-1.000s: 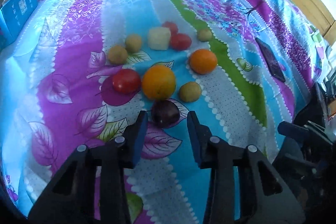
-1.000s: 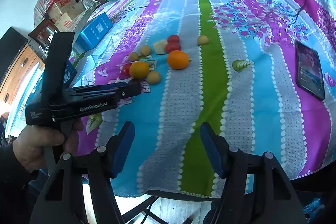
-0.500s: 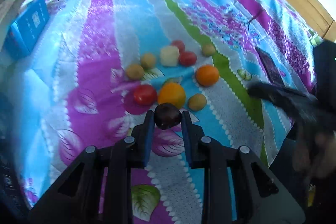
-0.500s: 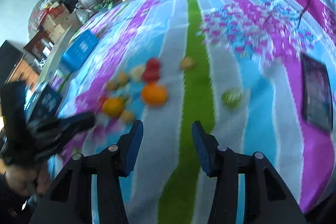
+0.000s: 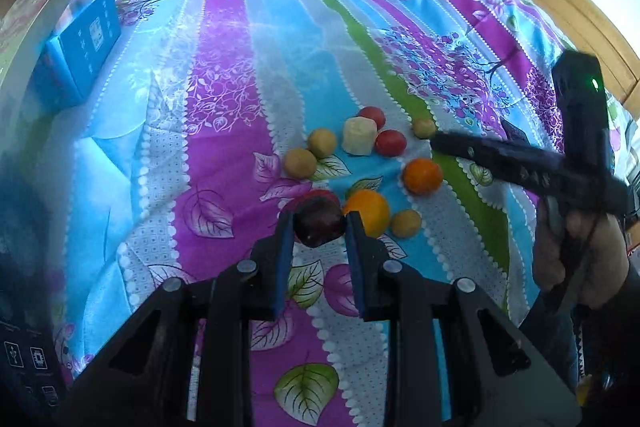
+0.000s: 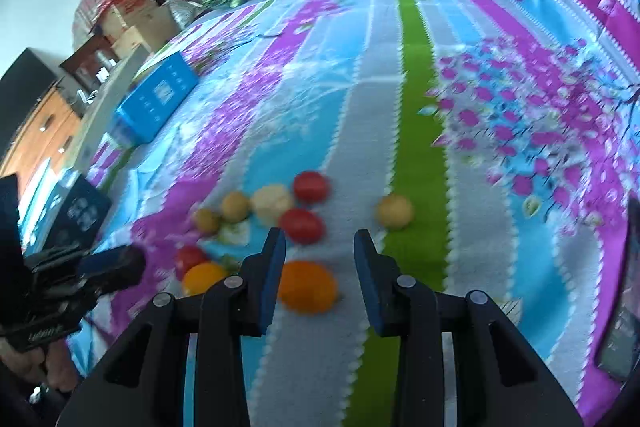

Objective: Organize fruits
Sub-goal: 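Close the right tool on the orange and lift it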

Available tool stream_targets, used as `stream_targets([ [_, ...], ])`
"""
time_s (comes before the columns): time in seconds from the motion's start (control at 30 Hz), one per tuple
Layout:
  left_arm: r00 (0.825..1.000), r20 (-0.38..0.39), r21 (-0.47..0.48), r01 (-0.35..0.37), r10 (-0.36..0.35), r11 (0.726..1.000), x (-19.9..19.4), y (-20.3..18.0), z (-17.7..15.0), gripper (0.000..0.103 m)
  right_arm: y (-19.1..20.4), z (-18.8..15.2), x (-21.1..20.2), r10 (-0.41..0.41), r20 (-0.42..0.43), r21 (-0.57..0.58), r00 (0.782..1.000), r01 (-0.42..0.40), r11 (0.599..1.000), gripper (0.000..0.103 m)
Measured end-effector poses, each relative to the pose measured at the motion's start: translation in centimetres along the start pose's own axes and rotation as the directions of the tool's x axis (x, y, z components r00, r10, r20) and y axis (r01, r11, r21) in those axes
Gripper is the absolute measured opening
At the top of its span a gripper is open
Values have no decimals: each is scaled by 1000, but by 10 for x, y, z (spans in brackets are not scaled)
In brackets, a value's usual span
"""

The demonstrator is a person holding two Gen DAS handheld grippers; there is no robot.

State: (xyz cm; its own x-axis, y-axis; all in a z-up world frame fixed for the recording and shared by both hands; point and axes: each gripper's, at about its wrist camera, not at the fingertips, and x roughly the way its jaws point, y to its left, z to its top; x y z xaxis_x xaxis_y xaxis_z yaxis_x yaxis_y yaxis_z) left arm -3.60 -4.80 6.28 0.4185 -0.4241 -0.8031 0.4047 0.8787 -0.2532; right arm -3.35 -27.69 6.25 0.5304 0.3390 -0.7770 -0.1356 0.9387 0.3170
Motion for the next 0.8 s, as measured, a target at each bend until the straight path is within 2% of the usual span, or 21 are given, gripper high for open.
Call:
stream_targets([
  [0.07,1000,4,1,5,-5,1000,-2,1,0,26,3,-10,0,-4,-12,2,1000,4,1000,47],
  [0.23,1000,4,-6,8,-8,1000,-1,3,-1,26,11,-32,10,-23,-43,12,999,24,1000,47],
  [0.57,1000,5,-17,10,-10,1000,-1,5,-3,26,20,-27,31,-129,-55,27,990,131,991,46],
  [0.6,1000,5,-14,10,-10,1000,-1,4,-3,26,23,-27,32,-132,-56,23,990,133,991,43],
  [0.8,1000,26,-18,-6,7,1000,-12,4,-1,26,27,-28,24,-141,-44,30,989,143,989,43],
])
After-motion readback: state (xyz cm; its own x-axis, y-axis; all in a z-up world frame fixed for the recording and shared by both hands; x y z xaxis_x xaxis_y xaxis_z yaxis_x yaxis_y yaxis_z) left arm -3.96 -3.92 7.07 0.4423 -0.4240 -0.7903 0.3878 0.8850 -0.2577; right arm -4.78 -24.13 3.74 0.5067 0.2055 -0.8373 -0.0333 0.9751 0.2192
